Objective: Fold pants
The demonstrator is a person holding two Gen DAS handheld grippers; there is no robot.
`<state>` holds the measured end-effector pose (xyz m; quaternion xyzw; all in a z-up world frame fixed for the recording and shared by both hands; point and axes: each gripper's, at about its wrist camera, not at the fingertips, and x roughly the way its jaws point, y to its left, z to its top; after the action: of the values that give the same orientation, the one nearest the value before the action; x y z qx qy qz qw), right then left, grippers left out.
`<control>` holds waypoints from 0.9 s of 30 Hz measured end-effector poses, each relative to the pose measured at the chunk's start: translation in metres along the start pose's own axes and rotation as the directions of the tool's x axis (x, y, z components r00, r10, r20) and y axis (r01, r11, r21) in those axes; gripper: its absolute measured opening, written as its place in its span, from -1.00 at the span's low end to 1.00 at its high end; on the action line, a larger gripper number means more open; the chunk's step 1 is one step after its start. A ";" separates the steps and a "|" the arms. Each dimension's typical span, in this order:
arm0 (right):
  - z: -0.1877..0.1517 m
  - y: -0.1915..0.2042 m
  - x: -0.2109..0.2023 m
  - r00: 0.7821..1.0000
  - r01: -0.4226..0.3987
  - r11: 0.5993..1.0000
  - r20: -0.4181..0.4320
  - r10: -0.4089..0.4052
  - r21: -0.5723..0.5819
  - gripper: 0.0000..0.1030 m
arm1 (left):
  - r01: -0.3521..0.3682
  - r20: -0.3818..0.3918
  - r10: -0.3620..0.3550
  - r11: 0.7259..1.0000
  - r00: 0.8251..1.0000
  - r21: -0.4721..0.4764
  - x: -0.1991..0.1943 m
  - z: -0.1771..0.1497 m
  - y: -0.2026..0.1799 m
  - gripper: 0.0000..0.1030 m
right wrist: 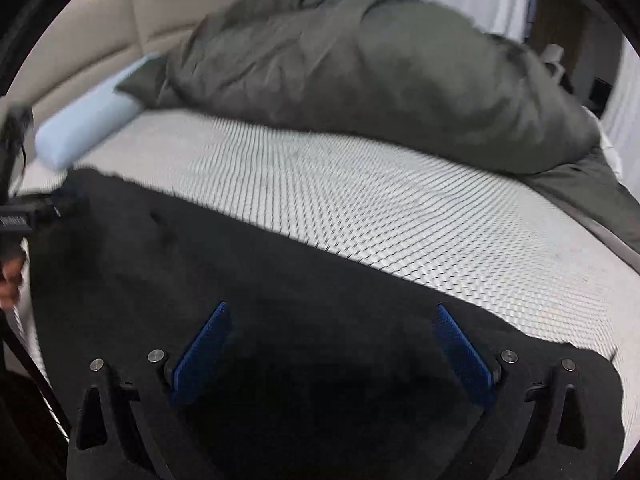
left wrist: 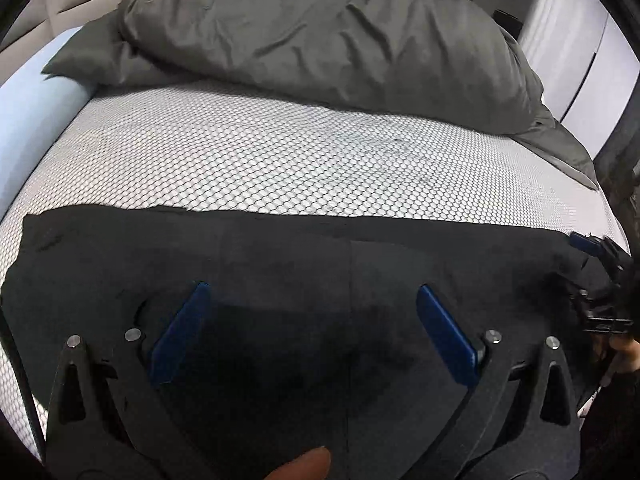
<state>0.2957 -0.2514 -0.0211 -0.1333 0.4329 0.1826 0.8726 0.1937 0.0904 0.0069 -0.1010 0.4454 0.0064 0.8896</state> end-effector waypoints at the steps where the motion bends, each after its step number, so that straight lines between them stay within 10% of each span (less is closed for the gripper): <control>1: 0.003 0.002 0.005 1.000 -0.008 1.000 -0.006 0.008 -0.008 0.93 | -0.001 -0.001 0.001 1.000 1.000 0.004 0.003 0.000 -0.002 0.98; 6: 0.006 0.026 0.038 0.993 -0.058 0.991 -0.113 0.044 -0.122 0.77 | -0.029 -0.009 0.029 0.998 1.000 0.053 0.015 0.002 -0.015 0.98; 9: 0.001 0.031 0.053 0.984 -0.097 0.983 -0.161 0.072 -0.156 0.33 | -0.047 -0.016 0.049 0.995 0.999 0.085 0.017 -0.002 -0.020 0.98; 11: -0.001 0.032 0.051 0.983 -0.127 0.979 -0.150 0.103 -0.159 -0.50 | -0.055 -0.014 0.057 0.993 0.998 0.101 0.018 -0.002 -0.023 0.98; 13: -0.001 0.033 0.046 0.985 -0.125 0.977 -0.136 0.102 -0.171 -0.90 | -0.057 -0.012 0.058 0.992 0.998 0.111 0.018 -0.003 -0.024 0.98; 21: 0.010 0.019 0.006 0.998 -0.028 0.993 0.053 0.034 -0.116 -0.98 | -0.088 0.008 0.087 0.993 0.996 0.077 0.009 -0.005 -0.008 0.98; 27: 0.014 0.012 0.042 0.989 0.147 0.988 0.020 -0.146 -0.054 -0.98 | -0.153 -0.001 0.153 0.988 0.988 0.037 0.014 -0.003 0.009 0.98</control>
<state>0.3239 -0.2271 -0.0480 -0.1872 0.4099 0.1309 0.8831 0.1993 0.0978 -0.0078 -0.0501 0.4536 0.0663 0.8873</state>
